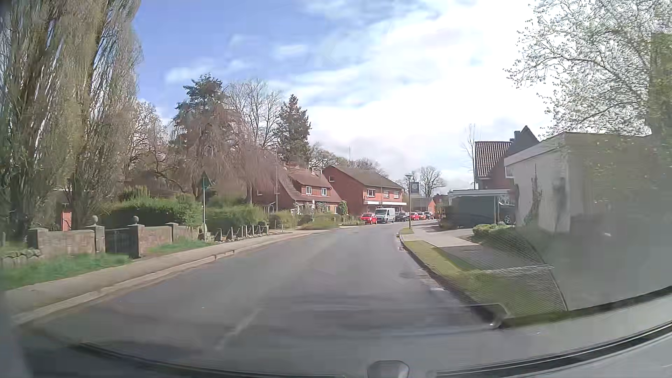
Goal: Follow the waypoints while adhering to traffic rules and regulations
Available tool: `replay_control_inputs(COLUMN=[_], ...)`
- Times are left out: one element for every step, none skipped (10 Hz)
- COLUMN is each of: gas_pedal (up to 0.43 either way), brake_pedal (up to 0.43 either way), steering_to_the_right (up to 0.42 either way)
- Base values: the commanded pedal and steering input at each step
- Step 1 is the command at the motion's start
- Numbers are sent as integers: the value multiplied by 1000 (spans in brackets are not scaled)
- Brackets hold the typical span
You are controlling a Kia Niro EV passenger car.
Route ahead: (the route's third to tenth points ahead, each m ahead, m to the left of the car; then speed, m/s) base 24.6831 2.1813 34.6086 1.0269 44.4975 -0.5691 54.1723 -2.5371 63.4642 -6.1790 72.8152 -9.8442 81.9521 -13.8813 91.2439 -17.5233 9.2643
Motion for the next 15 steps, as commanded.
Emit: replay_control_inputs(gas_pedal=[177, 177, 177, 177, 177, 169, 157, 157, 157, 150, 138, 138, 130, 118, 118], brake_pedal=[0, 0, 0, 0, 0, 0, 0, 0, 0, 0, 0, 0, 0, 0, 0], steering_to_the_right=[1, 2, 3, 4, 6, 8, 6, 4, 6, 10, 13, 14, 14, 14, 14])
